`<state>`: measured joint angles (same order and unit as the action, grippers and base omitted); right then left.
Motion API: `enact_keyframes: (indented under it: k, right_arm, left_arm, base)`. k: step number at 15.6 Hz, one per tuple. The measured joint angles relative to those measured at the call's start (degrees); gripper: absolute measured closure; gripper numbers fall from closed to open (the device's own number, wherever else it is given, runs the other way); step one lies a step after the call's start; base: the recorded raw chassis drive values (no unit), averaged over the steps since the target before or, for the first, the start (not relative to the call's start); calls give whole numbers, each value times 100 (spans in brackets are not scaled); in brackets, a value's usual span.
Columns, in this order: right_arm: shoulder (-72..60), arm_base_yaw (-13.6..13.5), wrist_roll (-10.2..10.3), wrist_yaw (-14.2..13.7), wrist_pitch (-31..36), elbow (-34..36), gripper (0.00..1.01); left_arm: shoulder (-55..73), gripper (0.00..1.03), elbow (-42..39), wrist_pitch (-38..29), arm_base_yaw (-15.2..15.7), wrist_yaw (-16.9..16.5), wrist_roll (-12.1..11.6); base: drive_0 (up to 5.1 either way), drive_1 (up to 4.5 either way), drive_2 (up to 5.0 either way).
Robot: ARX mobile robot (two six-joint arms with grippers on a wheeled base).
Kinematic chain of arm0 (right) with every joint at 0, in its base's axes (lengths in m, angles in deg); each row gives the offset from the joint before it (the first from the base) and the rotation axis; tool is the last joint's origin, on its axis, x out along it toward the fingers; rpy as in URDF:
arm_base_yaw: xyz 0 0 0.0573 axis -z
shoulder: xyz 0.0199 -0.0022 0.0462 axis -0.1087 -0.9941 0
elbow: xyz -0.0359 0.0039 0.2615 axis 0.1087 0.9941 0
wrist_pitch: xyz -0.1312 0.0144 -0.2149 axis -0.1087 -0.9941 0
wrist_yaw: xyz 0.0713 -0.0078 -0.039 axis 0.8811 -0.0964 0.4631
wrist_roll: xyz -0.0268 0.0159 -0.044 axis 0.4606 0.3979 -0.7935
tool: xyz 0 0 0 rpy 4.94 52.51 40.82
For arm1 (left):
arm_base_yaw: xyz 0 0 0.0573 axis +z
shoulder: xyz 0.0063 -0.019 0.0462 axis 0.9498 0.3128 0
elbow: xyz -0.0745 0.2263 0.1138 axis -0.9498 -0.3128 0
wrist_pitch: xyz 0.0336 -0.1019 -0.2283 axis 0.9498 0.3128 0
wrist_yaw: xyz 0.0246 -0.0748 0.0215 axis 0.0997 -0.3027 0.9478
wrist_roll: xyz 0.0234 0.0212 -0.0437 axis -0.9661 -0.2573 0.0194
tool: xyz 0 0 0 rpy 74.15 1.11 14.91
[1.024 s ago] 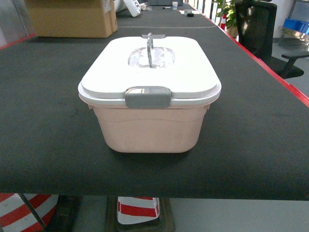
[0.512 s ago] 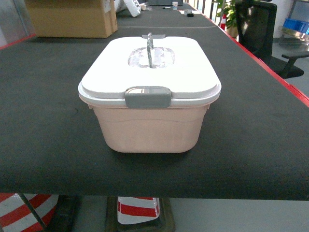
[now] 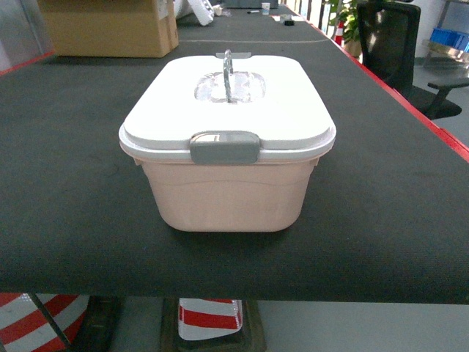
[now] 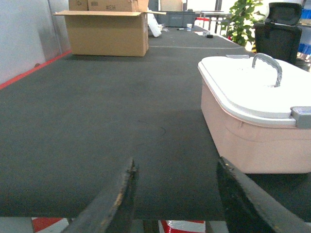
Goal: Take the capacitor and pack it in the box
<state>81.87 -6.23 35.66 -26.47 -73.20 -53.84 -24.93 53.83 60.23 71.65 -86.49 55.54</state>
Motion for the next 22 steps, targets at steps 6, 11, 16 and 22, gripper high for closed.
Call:
enact_keyframes:
  k: [6,11,16,22]
  right_arm:
    - [0,0,0,0,0,0,3]
    - [0,0,0,0,0,0,3]
    - [0,0,0,0,0,0,3]
    - [0,0,0,0,0,0,3]
  left_arm:
    - [0,4,0,0,0,0,0]
    - [0,5,0,0,0,0,0]
    - [0,5,0,0,2,0,0]
    - [0,5,0,0,0,0,0]
  base:
    - [0,0,0]
    - [0,0,0]
    - [0,0,0]
    - [0,0,0]
